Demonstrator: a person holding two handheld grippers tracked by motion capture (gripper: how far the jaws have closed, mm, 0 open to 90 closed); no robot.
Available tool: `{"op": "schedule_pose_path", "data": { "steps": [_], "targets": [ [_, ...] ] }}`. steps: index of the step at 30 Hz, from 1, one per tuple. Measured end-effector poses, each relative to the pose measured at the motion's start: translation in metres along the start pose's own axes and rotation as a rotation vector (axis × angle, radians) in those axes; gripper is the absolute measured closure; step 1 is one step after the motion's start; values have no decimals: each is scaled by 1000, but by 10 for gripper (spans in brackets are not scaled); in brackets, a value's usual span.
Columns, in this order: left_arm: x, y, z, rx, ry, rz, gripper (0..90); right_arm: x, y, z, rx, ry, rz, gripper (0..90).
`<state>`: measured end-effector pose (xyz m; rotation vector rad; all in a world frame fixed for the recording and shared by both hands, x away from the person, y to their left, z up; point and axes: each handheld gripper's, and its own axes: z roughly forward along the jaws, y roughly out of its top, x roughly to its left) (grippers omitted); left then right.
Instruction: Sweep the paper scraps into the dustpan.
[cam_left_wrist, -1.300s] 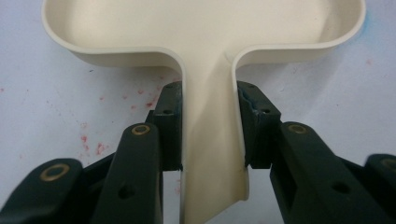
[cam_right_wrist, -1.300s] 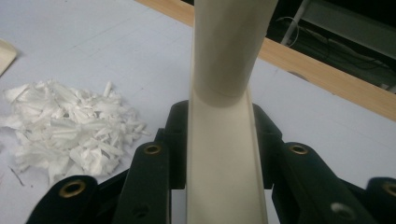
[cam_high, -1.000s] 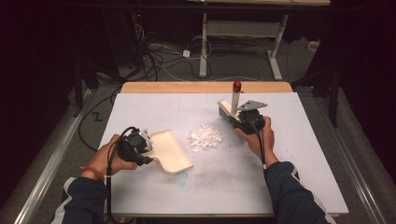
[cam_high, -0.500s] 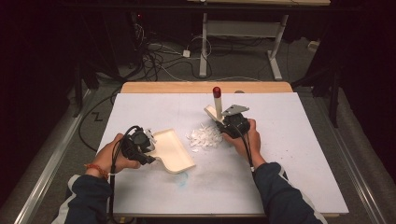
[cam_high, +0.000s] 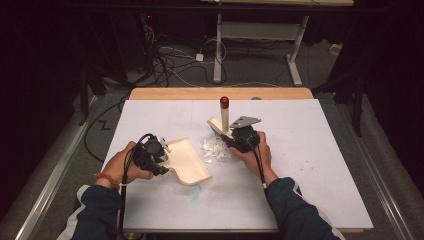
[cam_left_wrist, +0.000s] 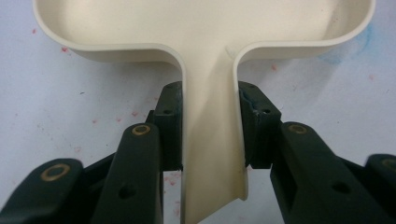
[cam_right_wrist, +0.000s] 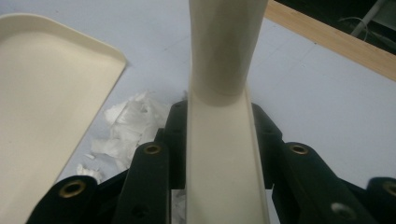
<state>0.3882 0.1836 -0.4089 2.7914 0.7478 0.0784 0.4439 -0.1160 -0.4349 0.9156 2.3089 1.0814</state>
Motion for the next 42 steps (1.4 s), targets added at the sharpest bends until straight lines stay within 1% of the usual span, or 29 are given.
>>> {"op": "schedule_pose_path", "data": {
  "steps": [2,4,8,11,13,14,15,19,22,25,27,28,30,31,32,35,39,42],
  "targets": [
    [0,1,1,3,-4,-1,631,2,0,0,-2,2,-1,681],
    [0,3,2,5,-4,-2,631,5,0,0,-8,15,6,681],
    [0,5,4,10,-4,-2,631,15,1,2,-14,27,-1,681],
    [-1,7,5,11,-3,-1,631,26,2,2,-25,55,-4,681],
    [-2,8,6,15,-3,1,630,34,3,2,-35,88,-1,681],
    [-3,9,7,14,-4,2,630,39,4,2,-38,96,-3,681],
    [-3,9,7,14,-5,2,630,45,4,3,-36,94,-10,681],
    [-5,11,10,19,-7,3,630,64,6,5,-42,114,-51,681],
    [-6,12,12,28,-4,2,629,73,9,4,-56,144,-59,681],
    [-7,11,13,28,-8,2,630,78,12,3,-70,181,-50,681],
    [-7,11,14,17,-9,-2,630,82,15,2,-70,173,-54,681],
    [-7,11,15,13,-13,-2,630,82,16,2,-76,174,-59,682],
    [-7,10,17,14,-18,-3,630,80,19,-1,-88,182,-49,682],
    [-7,9,18,15,-19,-4,630,79,21,-3,-95,175,-40,682],
    [-7,9,19,15,-22,-5,629,77,23,-5,-102,168,-42,682],
    [-7,8,20,16,-22,-4,630,71,28,-13,-122,156,-29,682],
    [-8,7,20,21,-26,0,630,61,35,-24,-151,124,-21,682],
    [-8,7,21,18,-24,-4,630,52,34,-29,-144,94,-16,682]
  ]
}}
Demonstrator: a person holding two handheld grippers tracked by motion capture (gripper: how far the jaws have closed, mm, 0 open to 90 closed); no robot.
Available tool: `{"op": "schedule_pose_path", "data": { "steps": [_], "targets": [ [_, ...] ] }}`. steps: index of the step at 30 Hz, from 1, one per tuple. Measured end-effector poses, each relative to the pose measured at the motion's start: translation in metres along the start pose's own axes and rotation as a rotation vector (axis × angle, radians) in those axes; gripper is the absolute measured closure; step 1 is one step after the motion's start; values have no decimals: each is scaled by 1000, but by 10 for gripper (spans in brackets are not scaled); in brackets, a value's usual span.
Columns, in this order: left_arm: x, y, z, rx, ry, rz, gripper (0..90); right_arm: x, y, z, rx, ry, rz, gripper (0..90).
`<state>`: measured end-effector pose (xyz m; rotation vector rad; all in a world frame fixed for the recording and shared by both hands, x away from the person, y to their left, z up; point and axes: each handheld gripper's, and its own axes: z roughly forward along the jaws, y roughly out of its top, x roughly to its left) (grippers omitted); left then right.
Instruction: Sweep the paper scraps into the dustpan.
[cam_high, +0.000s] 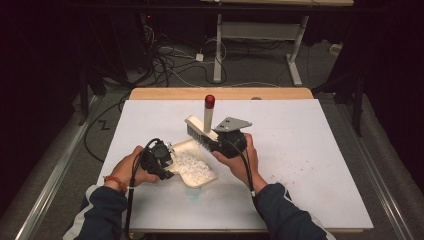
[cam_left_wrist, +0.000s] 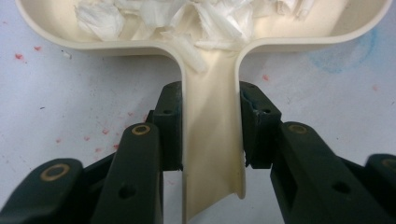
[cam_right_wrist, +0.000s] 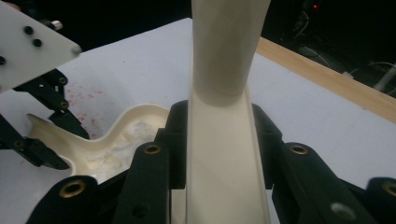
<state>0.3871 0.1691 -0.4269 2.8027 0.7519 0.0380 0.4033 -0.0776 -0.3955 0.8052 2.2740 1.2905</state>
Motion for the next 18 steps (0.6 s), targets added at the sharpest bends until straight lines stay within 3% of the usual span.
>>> {"op": "schedule_pose_path", "data": {
  "steps": [5,9,12,14,18],
  "targets": [
    [0,0,1,3,-2,-3,630,-14,-7,-7,16,-31,12,682],
    [0,0,1,1,-3,-3,630,-24,-16,-10,62,-58,-6,682],
    [2,-1,1,5,-9,-7,630,-33,-24,-10,96,-103,-21,682],
    [2,-3,0,4,-12,-12,630,-38,-26,-6,109,-110,-7,682],
    [5,-5,-2,-1,-21,-26,630,-38,-25,12,151,-140,-74,682]
  ]
}}
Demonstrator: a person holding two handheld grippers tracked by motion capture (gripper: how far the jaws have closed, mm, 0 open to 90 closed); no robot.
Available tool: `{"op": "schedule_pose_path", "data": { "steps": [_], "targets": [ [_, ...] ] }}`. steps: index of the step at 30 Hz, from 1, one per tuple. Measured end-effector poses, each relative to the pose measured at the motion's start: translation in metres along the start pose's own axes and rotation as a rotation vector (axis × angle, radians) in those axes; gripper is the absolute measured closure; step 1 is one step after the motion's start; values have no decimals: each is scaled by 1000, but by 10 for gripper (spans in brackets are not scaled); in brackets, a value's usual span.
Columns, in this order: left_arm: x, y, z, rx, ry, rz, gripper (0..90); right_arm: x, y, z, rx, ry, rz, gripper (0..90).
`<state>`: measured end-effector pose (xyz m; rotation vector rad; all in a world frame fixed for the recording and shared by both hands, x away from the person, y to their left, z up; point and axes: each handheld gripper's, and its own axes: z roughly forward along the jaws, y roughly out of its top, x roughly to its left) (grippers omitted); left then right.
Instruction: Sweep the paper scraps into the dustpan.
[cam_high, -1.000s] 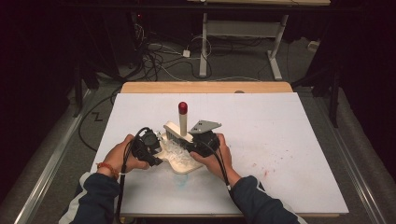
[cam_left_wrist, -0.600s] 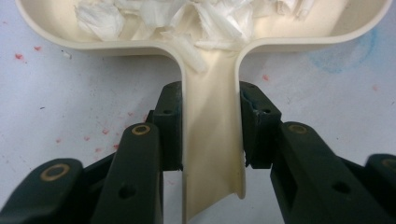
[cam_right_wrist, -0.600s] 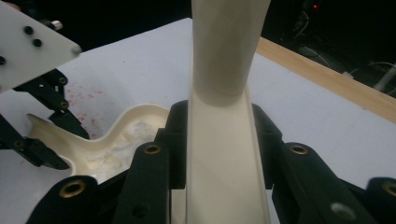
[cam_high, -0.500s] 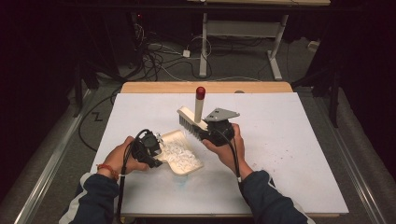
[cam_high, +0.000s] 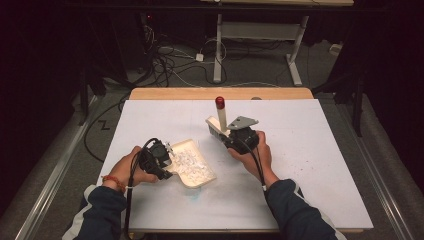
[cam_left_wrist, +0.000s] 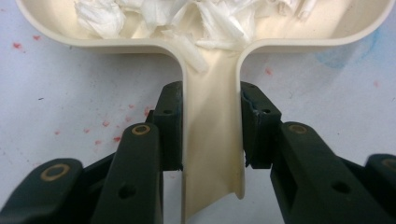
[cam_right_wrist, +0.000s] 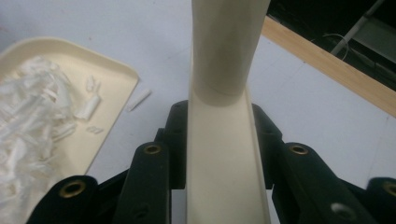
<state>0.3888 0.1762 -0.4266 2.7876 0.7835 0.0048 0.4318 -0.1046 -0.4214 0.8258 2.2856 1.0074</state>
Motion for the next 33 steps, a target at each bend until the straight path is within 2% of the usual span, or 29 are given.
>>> {"op": "schedule_pose_path", "data": {
  "steps": [2,6,8,15,17,19,21,23,28,33],
  "targets": [
    [2,-1,0,-2,-8,-4,629,4,1,10,18,16,-11,682],
    [5,-2,1,1,-24,-11,630,11,6,19,13,67,-5,682],
    [6,-2,1,-3,-25,-13,630,18,8,20,19,86,-28,682],
    [7,-4,2,3,-20,-14,629,46,14,14,1,253,-77,682],
    [7,-4,2,3,-18,-11,629,54,17,8,-11,272,-106,682],
    [7,-4,3,6,-12,-3,629,56,20,2,-27,297,-112,682],
    [7,-4,5,9,-11,-3,629,56,24,-6,-37,268,-133,682],
    [7,-5,5,10,-11,-1,629,52,27,-13,-53,244,-132,682],
    [6,-5,5,12,-10,1,629,32,28,-33,-91,198,-82,682],
    [4,-5,6,19,-4,5,629,10,18,-44,-65,120,-41,682]
  ]
}}
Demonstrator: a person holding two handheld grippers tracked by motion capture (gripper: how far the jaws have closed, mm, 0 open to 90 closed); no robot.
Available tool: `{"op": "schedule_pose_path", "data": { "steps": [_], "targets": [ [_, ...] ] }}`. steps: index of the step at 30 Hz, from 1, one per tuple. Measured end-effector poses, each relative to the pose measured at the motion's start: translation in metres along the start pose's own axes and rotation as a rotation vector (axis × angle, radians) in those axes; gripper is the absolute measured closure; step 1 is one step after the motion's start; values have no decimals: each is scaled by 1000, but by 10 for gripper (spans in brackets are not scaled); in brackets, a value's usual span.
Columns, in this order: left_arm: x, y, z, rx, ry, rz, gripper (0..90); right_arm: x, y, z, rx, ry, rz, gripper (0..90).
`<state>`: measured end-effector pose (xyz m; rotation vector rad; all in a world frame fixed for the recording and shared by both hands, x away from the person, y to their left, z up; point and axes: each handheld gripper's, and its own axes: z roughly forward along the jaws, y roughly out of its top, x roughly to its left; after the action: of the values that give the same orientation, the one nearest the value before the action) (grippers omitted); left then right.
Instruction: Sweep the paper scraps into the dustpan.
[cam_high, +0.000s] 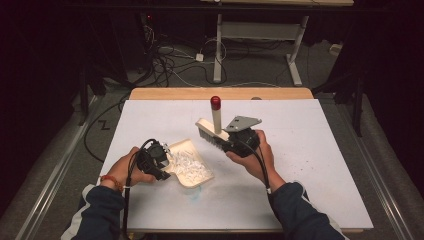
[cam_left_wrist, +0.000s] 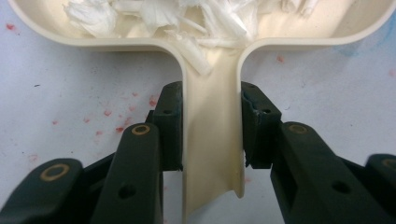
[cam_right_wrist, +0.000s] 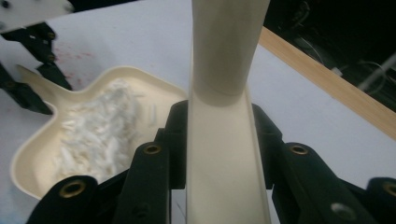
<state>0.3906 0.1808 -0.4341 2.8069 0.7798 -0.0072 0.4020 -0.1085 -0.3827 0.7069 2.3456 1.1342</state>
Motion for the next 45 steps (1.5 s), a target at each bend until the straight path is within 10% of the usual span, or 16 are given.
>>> {"op": "schedule_pose_path", "data": {
  "steps": [12,22,35,45],
  "targets": [
    [-3,4,2,12,8,9,628,-27,-41,6,151,-134,44,682],
    [-7,4,2,37,11,40,630,23,-45,9,155,-20,1,680],
    [-19,9,4,56,30,68,629,58,-36,8,58,169,71,681],
    [-18,7,7,51,16,55,630,55,-24,-18,3,114,15,682]
  ]
}}
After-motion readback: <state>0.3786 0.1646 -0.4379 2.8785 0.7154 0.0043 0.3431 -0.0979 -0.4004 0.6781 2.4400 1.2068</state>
